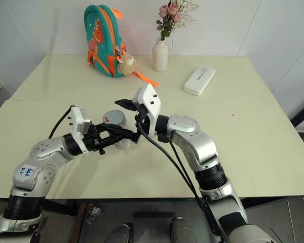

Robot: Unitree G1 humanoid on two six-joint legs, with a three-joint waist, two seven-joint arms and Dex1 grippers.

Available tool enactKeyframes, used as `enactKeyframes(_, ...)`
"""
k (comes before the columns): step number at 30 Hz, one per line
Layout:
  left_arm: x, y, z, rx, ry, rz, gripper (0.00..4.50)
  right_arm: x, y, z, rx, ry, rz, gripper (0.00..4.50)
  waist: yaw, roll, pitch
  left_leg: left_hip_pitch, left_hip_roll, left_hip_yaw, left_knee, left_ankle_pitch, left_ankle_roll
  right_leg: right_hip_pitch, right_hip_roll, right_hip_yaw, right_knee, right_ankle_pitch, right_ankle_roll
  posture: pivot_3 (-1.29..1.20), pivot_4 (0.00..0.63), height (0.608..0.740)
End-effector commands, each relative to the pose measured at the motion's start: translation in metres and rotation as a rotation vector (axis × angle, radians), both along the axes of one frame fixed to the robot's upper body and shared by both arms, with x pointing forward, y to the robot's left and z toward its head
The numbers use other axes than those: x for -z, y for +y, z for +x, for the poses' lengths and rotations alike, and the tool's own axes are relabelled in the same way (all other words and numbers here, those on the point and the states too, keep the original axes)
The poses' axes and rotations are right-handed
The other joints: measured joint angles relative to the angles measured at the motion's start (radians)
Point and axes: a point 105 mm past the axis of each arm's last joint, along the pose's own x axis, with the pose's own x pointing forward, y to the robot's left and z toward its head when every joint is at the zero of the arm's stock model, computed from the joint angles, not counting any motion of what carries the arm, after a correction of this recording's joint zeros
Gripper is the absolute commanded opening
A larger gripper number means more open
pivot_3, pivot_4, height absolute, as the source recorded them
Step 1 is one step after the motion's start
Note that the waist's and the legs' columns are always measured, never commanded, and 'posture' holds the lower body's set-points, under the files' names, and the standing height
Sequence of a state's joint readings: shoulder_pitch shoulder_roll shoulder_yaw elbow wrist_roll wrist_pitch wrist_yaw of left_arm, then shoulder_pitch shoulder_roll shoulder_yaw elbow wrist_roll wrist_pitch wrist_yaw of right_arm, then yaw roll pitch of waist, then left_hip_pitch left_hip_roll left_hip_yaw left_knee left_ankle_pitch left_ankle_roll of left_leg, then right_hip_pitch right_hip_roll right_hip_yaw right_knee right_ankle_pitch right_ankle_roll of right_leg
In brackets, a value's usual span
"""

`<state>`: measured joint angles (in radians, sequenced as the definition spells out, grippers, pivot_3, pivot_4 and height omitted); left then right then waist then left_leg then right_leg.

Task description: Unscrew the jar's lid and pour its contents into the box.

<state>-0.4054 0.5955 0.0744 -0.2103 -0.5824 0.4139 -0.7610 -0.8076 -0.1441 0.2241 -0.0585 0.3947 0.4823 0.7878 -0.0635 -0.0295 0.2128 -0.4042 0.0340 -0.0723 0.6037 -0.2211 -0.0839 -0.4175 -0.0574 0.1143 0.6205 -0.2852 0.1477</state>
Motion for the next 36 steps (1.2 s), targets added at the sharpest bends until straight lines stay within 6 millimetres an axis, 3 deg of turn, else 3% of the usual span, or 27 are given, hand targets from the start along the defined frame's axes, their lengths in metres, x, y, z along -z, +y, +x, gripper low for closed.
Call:
enactKeyframes(1,-0.006,-0.002,-0.002,0.016,-0.034,0.005,1.95,-0.009,0.003,-0.002,0.000,-0.049,0.027,4.50,0.000,0.000,0.000,0.000,0.000,0.000,0.000,0.000,0.000,0.000,0.000,0.000,0.000,0.000,0.000,0.00,0.150,0.740)
enactKeyframes(18,0.000,0.002,-0.001,0.004,-0.026,0.009,1.95,-0.012,-0.002,-0.001,-0.004,-0.061,0.058,4.50,0.001,0.000,0.000,0.000,0.000,0.000,0.000,0.000,0.000,0.000,0.000,0.000,0.000,0.000,0.000,0.00,0.150,0.740)
enactKeyframes(21,0.000,0.002,0.000,0.001,-0.029,0.007,1.95,-0.012,-0.002,-0.001,-0.006,-0.061,0.062,3.92,0.001,0.000,0.000,0.000,0.000,0.000,0.000,0.000,0.000,0.000,0.000,0.000,0.000,0.000,0.000,0.00,0.150,0.740)
enactKeyframes(25,-0.004,0.001,0.000,0.004,-0.042,0.002,1.95,-0.009,-0.001,-0.001,-0.006,-0.057,0.047,2.63,0.001,0.000,0.000,0.000,0.000,0.000,0.000,0.000,0.000,0.000,0.000,0.000,0.000,0.000,0.000,0.00,0.150,0.740)
enactKeyframes(32,-0.009,-0.001,0.000,0.021,-0.058,0.001,1.95,-0.008,-0.003,0.000,-0.040,-0.039,0.016,2.63,0.001,0.000,0.000,0.000,0.000,0.000,0.000,0.000,0.000,0.000,0.000,0.000,0.000,0.000,0.000,0.00,0.150,0.740)
enactKeyframes(36,-0.011,-0.005,-0.006,0.113,-0.049,0.025,1.95,-0.011,-0.010,-0.010,-0.222,-0.045,-0.038,2.63,0.002,0.000,0.000,0.000,0.000,0.000,0.000,0.000,0.000,0.000,0.000,0.000,0.000,0.000,0.000,0.00,0.150,0.740)
